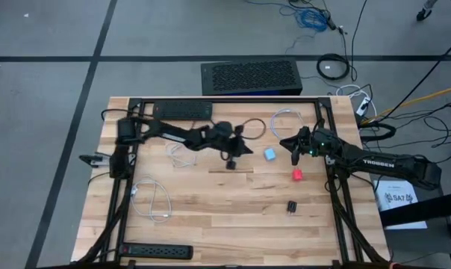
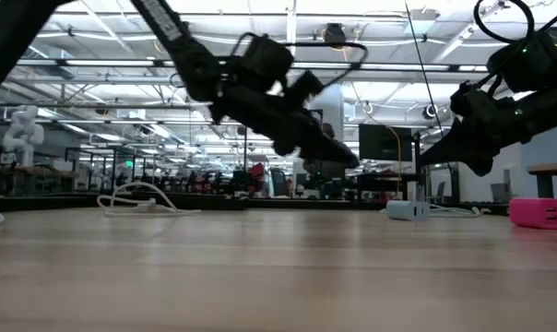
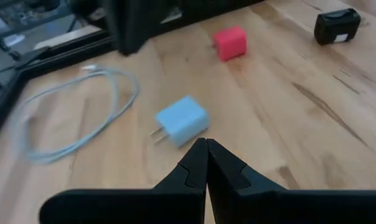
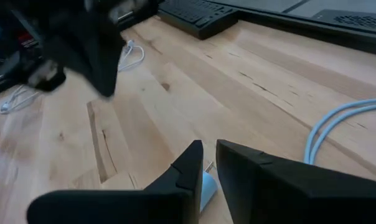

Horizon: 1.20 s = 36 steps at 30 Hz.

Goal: Insert USB
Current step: Insert the light blue charger adapter into the top left black outlet extension

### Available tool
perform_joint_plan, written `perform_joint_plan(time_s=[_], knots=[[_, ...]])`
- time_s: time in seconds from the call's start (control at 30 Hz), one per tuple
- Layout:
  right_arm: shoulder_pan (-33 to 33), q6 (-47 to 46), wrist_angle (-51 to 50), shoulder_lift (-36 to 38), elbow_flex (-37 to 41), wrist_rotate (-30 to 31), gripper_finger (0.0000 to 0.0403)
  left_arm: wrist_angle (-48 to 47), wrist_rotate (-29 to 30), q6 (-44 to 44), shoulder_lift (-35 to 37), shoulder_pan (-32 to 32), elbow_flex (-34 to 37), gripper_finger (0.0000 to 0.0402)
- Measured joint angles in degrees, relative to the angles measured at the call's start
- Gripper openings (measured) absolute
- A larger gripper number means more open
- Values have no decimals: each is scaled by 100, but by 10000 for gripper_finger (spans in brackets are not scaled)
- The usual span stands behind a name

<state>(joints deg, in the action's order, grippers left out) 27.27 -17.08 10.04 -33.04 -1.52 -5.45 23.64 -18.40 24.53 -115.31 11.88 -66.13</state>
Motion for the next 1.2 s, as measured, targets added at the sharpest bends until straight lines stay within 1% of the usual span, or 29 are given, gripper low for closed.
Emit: perform_joint_plan(time_s=[0.2,0.33,0.47,0.57,0.67,0.77,0.97,1.2], knots=[[0,1,-2,0,0,0,38,-35,70,176,-1080,-157,-1170,8],[0,2,0,0,0,-2,38,-18,100,149,-1548,-153,-1886,8],[0,2,-2,0,-2,-2,38,-389,266,157,-1911,-153,-2400,8],[0,3,-2,2,-2,-2,38,-581,264,153,-2109,-138,-2604,8],[0,22,-2,2,-2,-4,38,-592,263,147,-2186,-135,-2654,8],[0,22,-2,1,-2,-4,38,-825,262,146,-2172,-135,-2666,8],[0,20,-2,2,-2,-25,38,-1830,260,159,-1851,-129,-2654,8],[0,-21,-6,0,-2,-59,38,-3012,262,594,-1429,-87,-2633,4]])
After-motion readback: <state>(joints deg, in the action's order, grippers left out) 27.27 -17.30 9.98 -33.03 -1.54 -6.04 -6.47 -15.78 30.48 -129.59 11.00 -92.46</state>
